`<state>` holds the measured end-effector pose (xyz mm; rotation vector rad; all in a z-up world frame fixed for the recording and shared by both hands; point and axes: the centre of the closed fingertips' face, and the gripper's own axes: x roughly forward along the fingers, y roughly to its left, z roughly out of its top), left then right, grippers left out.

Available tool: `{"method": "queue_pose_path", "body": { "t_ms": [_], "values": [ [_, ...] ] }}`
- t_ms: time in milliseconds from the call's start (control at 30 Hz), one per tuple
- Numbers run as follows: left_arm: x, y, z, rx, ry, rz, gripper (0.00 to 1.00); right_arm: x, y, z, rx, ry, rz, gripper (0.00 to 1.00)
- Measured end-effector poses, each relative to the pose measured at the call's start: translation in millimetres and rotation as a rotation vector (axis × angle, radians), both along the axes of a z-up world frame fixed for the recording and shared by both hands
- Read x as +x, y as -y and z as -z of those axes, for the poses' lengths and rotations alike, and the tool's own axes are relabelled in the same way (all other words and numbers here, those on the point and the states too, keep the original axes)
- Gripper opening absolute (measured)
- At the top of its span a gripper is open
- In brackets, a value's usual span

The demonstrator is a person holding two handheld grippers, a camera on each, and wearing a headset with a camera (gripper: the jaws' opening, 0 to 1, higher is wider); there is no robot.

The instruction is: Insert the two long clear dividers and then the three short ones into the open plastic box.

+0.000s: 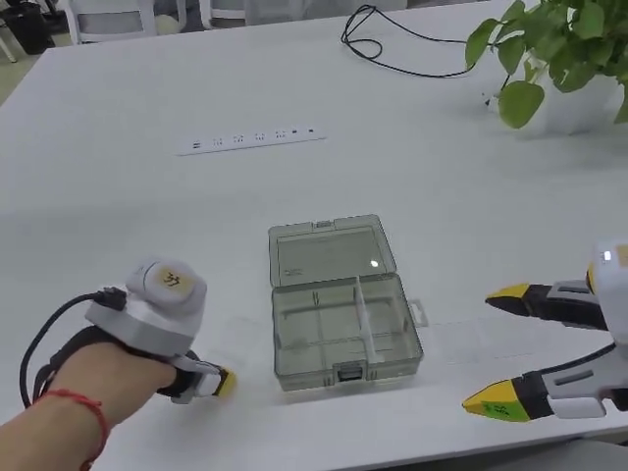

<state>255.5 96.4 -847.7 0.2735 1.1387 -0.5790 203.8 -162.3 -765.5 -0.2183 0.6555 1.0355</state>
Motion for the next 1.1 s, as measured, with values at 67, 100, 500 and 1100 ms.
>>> {"method": "queue_pose_path", "body": {
  "t_ms": [67,100,500,1100],
  "values": [
    [-0.3,0.5,-0.8,-0.016,-0.003,-0.011,0.30,0.0,0.3,1.5,-0.008,0.000,-0.006,0.82],
    [-0.3,0.6,-1.0,-0.020,-0.002,-0.014,0.30,0.1,0.6,2.1,-0.012,0.000,-0.008,0.82],
    [2.9,1.7,-9.4,-0.098,0.004,-0.072,0.30,5.1,0.2,2.3,-0.014,0.001,-0.010,0.82],
    [4.3,10.5,-46.4,-0.226,0.066,-0.119,0.30,9.9,-9.4,-11.1,-0.004,0.012,-0.007,0.80]
  ]
}}
